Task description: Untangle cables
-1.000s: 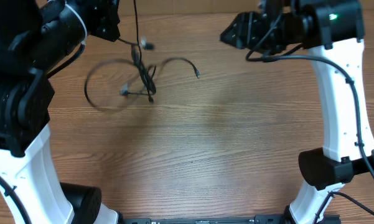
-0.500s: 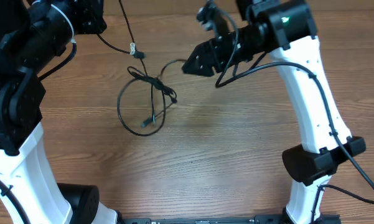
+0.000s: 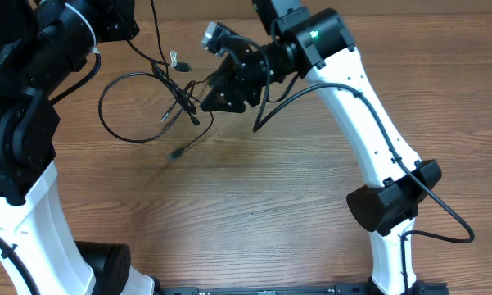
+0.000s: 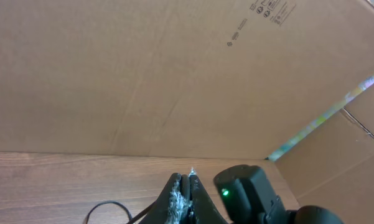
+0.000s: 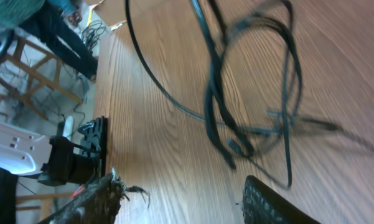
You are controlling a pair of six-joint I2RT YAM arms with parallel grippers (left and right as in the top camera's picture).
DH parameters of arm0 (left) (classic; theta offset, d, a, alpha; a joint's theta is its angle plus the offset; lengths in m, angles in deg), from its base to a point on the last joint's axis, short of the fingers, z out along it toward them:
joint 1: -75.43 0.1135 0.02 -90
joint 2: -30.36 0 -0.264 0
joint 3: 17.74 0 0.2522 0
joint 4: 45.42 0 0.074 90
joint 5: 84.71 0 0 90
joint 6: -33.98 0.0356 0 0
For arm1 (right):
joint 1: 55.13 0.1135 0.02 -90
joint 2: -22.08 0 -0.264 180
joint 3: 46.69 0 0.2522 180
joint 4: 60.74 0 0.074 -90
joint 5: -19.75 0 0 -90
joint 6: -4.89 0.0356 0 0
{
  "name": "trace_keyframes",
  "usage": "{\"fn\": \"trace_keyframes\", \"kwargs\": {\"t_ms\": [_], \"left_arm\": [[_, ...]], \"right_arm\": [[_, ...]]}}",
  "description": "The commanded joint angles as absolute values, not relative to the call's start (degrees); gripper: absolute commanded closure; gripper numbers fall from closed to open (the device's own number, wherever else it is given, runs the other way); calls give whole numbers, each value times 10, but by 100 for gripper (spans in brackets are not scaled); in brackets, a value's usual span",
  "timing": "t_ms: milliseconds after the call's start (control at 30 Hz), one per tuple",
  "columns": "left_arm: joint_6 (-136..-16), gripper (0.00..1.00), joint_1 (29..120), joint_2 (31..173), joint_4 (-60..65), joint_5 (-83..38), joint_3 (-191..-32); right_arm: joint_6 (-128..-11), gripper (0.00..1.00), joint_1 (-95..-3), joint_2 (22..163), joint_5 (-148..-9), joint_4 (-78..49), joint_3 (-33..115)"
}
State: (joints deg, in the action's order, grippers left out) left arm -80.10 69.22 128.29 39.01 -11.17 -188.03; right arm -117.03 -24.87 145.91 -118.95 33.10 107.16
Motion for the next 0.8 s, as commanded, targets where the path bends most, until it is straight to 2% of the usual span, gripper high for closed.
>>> {"fn": "trace_keyframes", "kwargs": {"t_ms": [0,67,200,300,333,367,400,433,533,633,700,733,767], "left_arm": [[-809,96,700,1280,381,-106,-1884],[-809,96,703,1280,378,-106,-1884],[-809,96,722,1280,374,-106,-1884],[-809,96,735,1281,387,-106,-1884],[-809,96,740,1281,391,-106,-1884],[-809,96,745,1281,396,-106,-1884],[-809,96,750,1281,401,-107,-1884],[-809,96,756,1281,407,-108,-1884],[-809,96,768,1281,421,-109,-1884],[-809,96,777,1281,432,-114,-1884],[-809,96,778,1281,435,-119,-1884],[-810,96,778,1281,434,-130,-1884],[-815,96,778,1281,432,-143,-1884]], "right_arm": [[-1188,44,-221,1464,-1203,313,1073],[-1181,51,-208,1470,-1183,299,1073],[-1097,53,-188,1520,-1123,236,1073],[-1072,62,-188,1540,-1120,224,1073],[-1047,70,-189,1541,-1108,216,1073],[-1012,83,-190,1541,-1083,207,1073],[-978,92,-193,1541,-1053,199,1073],[-949,95,-196,1541,-1028,192,1074],[-930,93,-210,1534,-1028,187,1074],[-931,84,-226,1521,-1059,196,1074],[-938,75,-237,1507,-1083,203,1074],[-952,62,-241,1501,-1099,204,1074],[-971,53,-243,1496,-1118,204,1074]]}}
